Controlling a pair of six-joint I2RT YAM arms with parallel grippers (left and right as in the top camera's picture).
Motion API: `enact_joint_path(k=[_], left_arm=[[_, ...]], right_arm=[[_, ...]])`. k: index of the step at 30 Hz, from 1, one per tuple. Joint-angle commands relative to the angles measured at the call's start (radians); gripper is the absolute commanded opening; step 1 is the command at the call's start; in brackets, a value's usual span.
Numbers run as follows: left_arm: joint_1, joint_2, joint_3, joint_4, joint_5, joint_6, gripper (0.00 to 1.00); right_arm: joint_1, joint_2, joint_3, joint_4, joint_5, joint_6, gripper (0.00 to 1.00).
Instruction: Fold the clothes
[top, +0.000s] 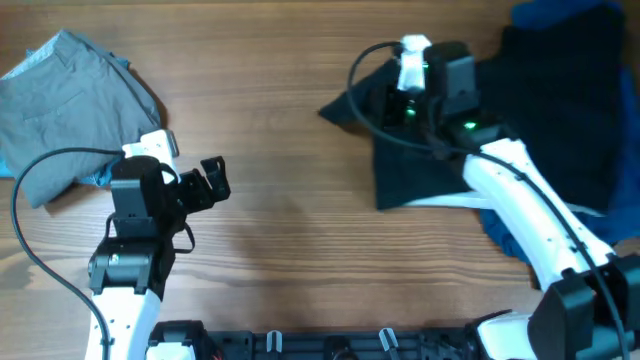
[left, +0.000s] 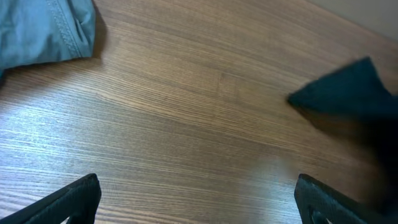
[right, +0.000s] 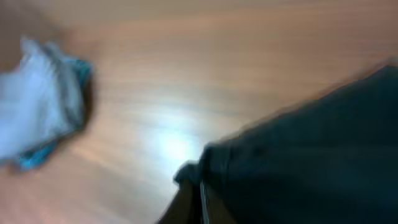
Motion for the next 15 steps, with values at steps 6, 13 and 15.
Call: enact_joint_path(k=[6, 13, 15], left_arm=[[0.005, 0.023, 0.017, 0.006, 0.047, -0.009, 1.0], [0.005, 0.024, 0.017, 0.03, 0.328, -0.075, 1.0], [0.004, 0.037, 0.017, 0.08, 0.327, -0.241, 1.0]], right_arm=[[0.067, 0.05, 0.026, -0.077, 0.01, 0.074, 1.0], [0.053, 0.052, 0.026, -0.542, 0.306, 0.011, 1.0], [0.053, 0.052, 0.026, -0.591, 0.304, -0.021, 1.0]])
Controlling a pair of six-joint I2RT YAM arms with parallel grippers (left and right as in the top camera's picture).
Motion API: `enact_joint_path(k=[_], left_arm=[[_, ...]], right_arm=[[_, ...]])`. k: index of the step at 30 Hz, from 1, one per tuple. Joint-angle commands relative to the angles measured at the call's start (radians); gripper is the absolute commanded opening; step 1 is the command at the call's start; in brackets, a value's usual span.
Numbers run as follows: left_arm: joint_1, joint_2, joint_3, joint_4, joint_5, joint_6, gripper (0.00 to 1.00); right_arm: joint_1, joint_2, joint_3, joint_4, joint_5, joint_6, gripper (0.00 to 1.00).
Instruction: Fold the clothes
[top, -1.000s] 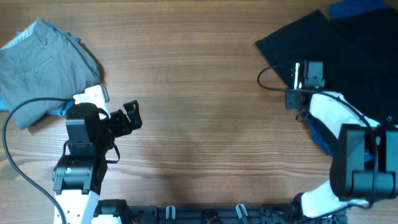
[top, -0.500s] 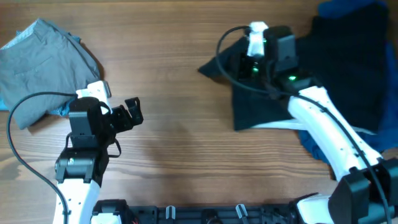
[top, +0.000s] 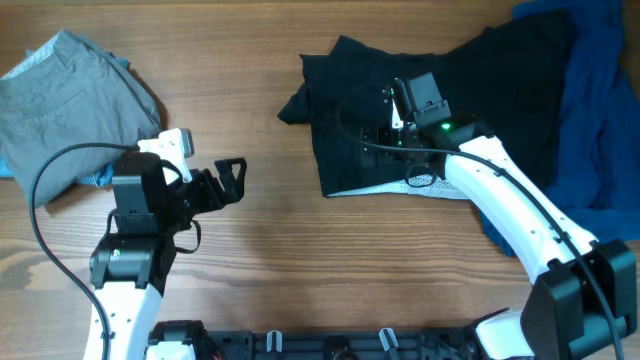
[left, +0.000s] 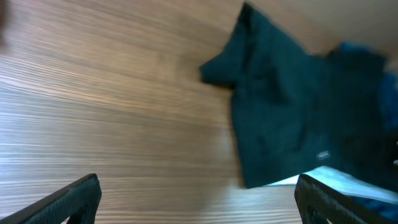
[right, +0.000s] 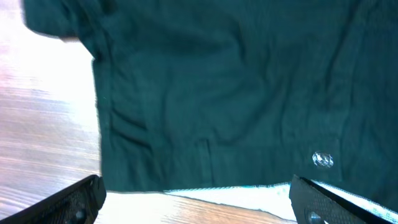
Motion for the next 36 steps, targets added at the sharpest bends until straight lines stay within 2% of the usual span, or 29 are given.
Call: enact_joint_path(k=[1, 3, 10, 18, 20, 21, 22, 25, 26, 28, 31, 32, 33, 34, 36], left_arm=[[0.003, 0.041, 0.015, 0.089, 0.078, -0.262, 1.0], [-0.021, 0.106, 0.015, 0.153, 0.093, -0.276, 1.0], [-0.289, 0.515, 0.015, 0.462, 0.096, -0.276, 1.0], [-0.45, 0.847, 0.015, 0.774, 0.043, -0.476, 1.0], [-0.492, 0.925, 0.015, 0.841, 0.042, -0.524, 0.93], [-0.513, 0.948, 0.015, 0.85, 0.043, -0.536, 0.88], [-0.526, 0.951, 0.015, 0.848, 0.043, -0.537, 0.75], [-0.546, 0.951, 0.015, 0.848, 0.048, -0.537, 0.04], [-0.542, 0.948, 0.015, 0.837, 0.053, -0.537, 0.04], [-0.504, 0.901, 0.015, 0.737, 0.076, -0.535, 0.04], [-0.384, 0.704, 0.015, 0.342, 0.126, -0.426, 0.04], [-0.331, 0.612, 0.015, 0.164, 0.124, -0.357, 0.04], [-0.249, 0.492, 0.015, -0.048, 0.098, -0.281, 0.04], [-0.187, 0.412, 0.015, -0.171, 0.064, -0.242, 0.04], [-0.059, 0.269, 0.015, -0.338, 0.047, -0.233, 0.04]], right_arm=[[-0.002, 0.011, 0.003, -0.064, 0.095, 0.006, 1.0], [-0.019, 0.007, 0.003, -0.096, 0.161, 0.086, 1.0], [-0.139, -0.062, 0.003, -0.161, 0.125, 0.08, 1.0], [-0.192, -0.081, 0.003, -0.225, 0.101, 0.082, 1.0], [-0.192, -0.081, 0.003, -0.229, 0.098, 0.081, 1.0], [-0.192, -0.081, 0.003, -0.229, 0.098, 0.081, 0.99], [-0.192, -0.081, 0.003, -0.229, 0.099, 0.081, 1.0], [-0.192, -0.081, 0.003, -0.224, 0.099, 0.081, 1.0], [-0.192, -0.081, 0.003, -0.224, 0.099, 0.081, 1.0], [-0.192, -0.081, 0.003, -0.22, 0.099, 0.081, 1.0], [-0.192, -0.081, 0.003, -0.181, 0.092, 0.054, 1.0], [-0.192, -0.081, 0.003, -0.16, 0.063, -0.003, 1.0], [-0.192, -0.081, 0.003, -0.115, -0.026, -0.129, 1.0], [-0.192, -0.081, 0.003, -0.065, -0.094, -0.206, 1.0], [-0.191, -0.08, 0.003, 0.063, -0.221, -0.259, 1.0]])
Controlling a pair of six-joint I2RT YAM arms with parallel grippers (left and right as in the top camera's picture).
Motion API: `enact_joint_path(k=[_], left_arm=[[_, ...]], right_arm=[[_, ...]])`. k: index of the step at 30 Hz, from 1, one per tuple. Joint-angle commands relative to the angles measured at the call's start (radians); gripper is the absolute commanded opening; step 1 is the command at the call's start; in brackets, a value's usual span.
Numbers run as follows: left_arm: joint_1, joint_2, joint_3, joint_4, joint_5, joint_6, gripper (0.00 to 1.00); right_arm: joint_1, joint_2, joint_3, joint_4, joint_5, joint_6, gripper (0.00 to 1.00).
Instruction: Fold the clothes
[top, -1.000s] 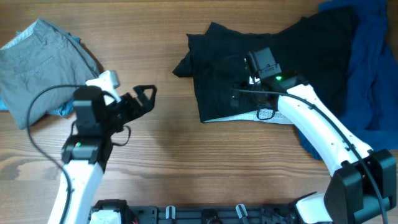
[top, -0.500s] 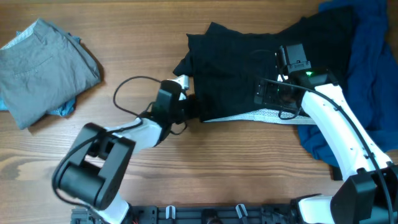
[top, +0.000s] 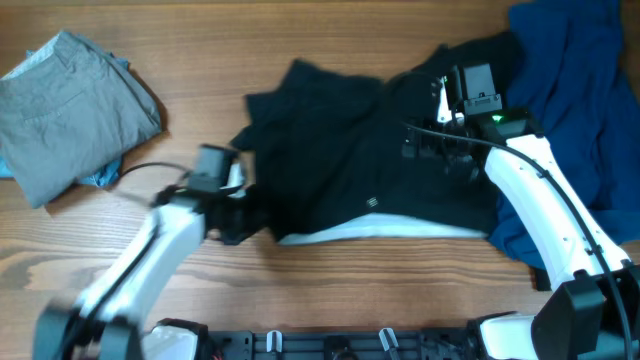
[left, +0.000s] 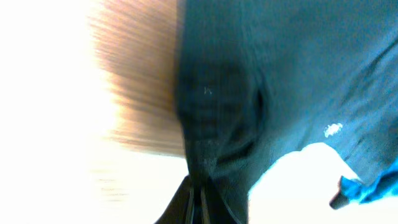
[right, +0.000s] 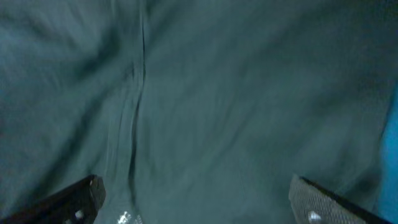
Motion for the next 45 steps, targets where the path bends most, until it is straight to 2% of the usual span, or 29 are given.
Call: enact_joint_path(k=[1, 3, 6, 11, 13, 14, 17, 20, 24, 25, 27, 28, 29, 30, 32, 33, 34, 35, 36, 38, 41, 43, 45], left_arm=[[0.201, -0.235, -0.004, -0.201, -0.046, 0.107, 0.04], [0.269, -0.311, -0.004, -0.241, -0.046, 0.107, 0.04], [0.282, -0.327, -0.004, -0.248, -0.046, 0.107, 0.04], [0.283, -0.297, -0.004, -0.282, -0.046, 0.107, 0.04], [0.283, -0.291, -0.004, -0.277, -0.047, 0.107, 0.04], [0.282, -0.291, -0.004, -0.274, -0.047, 0.107, 0.04], [0.282, -0.291, -0.004, -0.274, -0.047, 0.107, 0.04], [0.282, -0.291, -0.004, -0.274, -0.047, 0.107, 0.04], [0.282, -0.291, -0.004, -0.274, -0.047, 0.107, 0.04], [0.283, -0.291, -0.004, -0.274, -0.047, 0.107, 0.04], [0.283, -0.291, -0.004, -0.273, -0.059, 0.107, 0.04], [0.283, -0.291, -0.004, -0.272, -0.078, 0.106, 0.04], [0.283, -0.291, -0.004, -0.27, -0.085, 0.107, 0.04], [0.283, -0.291, -0.004, -0.27, -0.084, 0.107, 0.04], [0.283, -0.291, -0.004, -0.269, -0.085, 0.107, 0.04], [0.283, -0.291, -0.004, -0.269, -0.085, 0.107, 0.04], [0.283, -0.291, -0.004, -0.267, -0.084, 0.107, 0.04], [0.283, -0.291, -0.004, -0.266, -0.084, 0.106, 0.04], [0.283, -0.291, -0.004, -0.265, -0.085, 0.107, 0.04], [0.283, -0.291, -0.004, -0.237, -0.085, 0.107, 0.04], [0.283, -0.28, -0.004, -0.084, -0.139, 0.108, 0.04], [0.283, -0.244, -0.004, 0.066, -0.258, 0.107, 0.04], [0.284, -0.171, -0.004, 0.278, -0.309, 0.108, 0.04]], right_arm=[[0.001, -0.013, 0.005, 0.173, -0.256, -0.153, 0.99], [0.011, 0.003, 0.005, 0.325, -0.377, -0.15, 0.98], [0.072, 0.073, 0.005, 0.484, -0.394, -0.154, 0.97], [0.153, 0.217, 0.037, 0.507, -0.354, -0.207, 0.98], [0.163, 0.25, 0.051, 0.544, -0.213, -0.211, 0.97], [0.167, 0.275, 0.051, 0.599, -0.152, -0.257, 0.97], [0.167, 0.353, 0.051, 0.688, -0.15, -0.363, 0.96], [0.167, 0.46, 0.051, 0.766, -0.176, -0.364, 0.94], [0.168, 0.537, 0.051, 0.88, -0.234, -0.36, 0.87], [0.169, 0.549, 0.051, 0.888, -0.234, -0.36, 0.79], [0.169, 0.558, 0.051, 0.875, -0.234, -0.359, 0.64], [0.17, 0.564, 0.051, 0.851, -0.233, -0.357, 0.54], [0.169, 0.565, 0.051, 0.826, -0.234, -0.356, 0.5], [0.169, 0.565, 0.051, 0.792, -0.242, -0.357, 0.51], [0.17, 0.565, 0.051, 0.76, -0.282, -0.357, 0.7], [0.17, 0.565, 0.051, 0.76, -0.326, -0.357, 0.72], [0.17, 0.565, 0.051, 0.76, -0.366, -0.357, 0.62], [0.17, 0.565, 0.051, 0.76, -0.345, -0.356, 0.32], [0.17, 0.565, 0.051, 0.757, -0.295, -0.336, 0.07], [0.165, 0.564, 0.051, 0.745, -0.109, -0.212, 0.04], [0.12, 0.535, 0.053, 0.621, 0.039, -0.047, 0.04], [0.071, 0.489, 0.053, 0.439, 0.07, 0.074, 0.04], [0.031, 0.429, 0.053, 0.173, -0.031, 0.197, 0.06]])
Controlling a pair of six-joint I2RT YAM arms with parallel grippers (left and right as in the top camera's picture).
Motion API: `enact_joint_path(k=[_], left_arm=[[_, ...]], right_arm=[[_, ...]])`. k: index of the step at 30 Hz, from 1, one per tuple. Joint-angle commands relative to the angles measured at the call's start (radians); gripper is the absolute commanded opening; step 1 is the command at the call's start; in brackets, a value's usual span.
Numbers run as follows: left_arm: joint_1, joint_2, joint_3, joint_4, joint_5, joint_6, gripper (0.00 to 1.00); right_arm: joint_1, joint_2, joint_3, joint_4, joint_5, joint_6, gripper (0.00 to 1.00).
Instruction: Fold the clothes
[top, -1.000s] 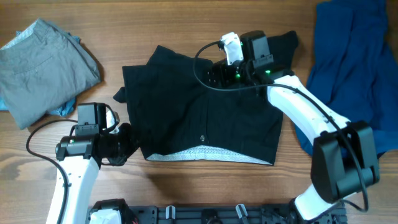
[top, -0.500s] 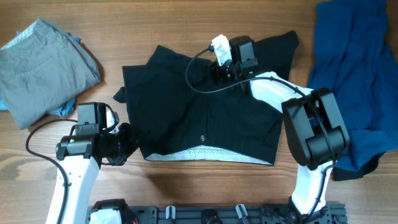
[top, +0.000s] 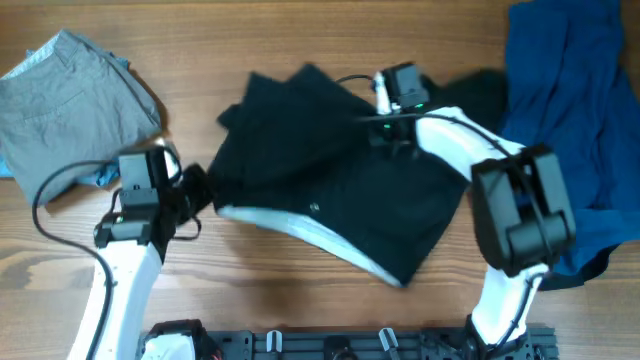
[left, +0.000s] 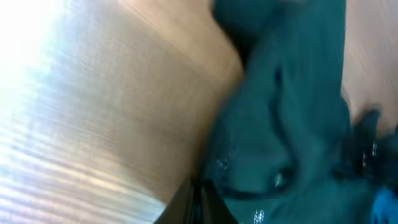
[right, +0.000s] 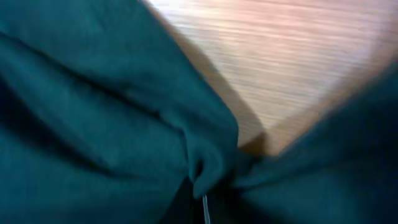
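Observation:
A black garment (top: 330, 170) with a white inner band lies spread across the middle of the table. My left gripper (top: 195, 190) is shut on its left edge, the dark cloth (left: 280, 143) pinched between the closed fingers. My right gripper (top: 385, 125) is shut on a fold of the same garment (right: 124, 112) near its upper middle.
A folded grey garment (top: 70, 105) with a bit of light blue under it lies at the far left. A blue garment (top: 570, 110) is heaped at the right edge. Bare wooden table (top: 250, 290) runs along the front.
The left gripper, still shut on the garment's edge, has pulled back left. The right gripper, open over the cloth before, is now shut on a fold further left. The garment has turned and shifted left.
At first the right gripper held the bunched black garment at the right, the left open over bare wood. Then the right had let go and the garment lay flatter. Then the left gripper was shut on its left edge. Now both grip it mid-table.

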Motion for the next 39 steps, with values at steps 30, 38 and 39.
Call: enact_joint_path(k=[30, 38, 39], left_arm=[[0.024, 0.231, 0.006, -0.156, 0.025, 0.013, 0.04], [0.024, 0.231, 0.006, -0.113, 0.025, 0.013, 0.06], [0.024, 0.231, 0.006, -0.101, 0.025, 0.01, 0.07]], right_arm=[[0.058, 0.279, 0.142, 0.607, -0.068, -0.272, 0.58], [-0.048, 0.168, 0.236, 0.526, 0.114, -0.212, 0.04], [-0.082, 0.135, 0.257, 0.5, 0.159, -0.217, 0.04]])
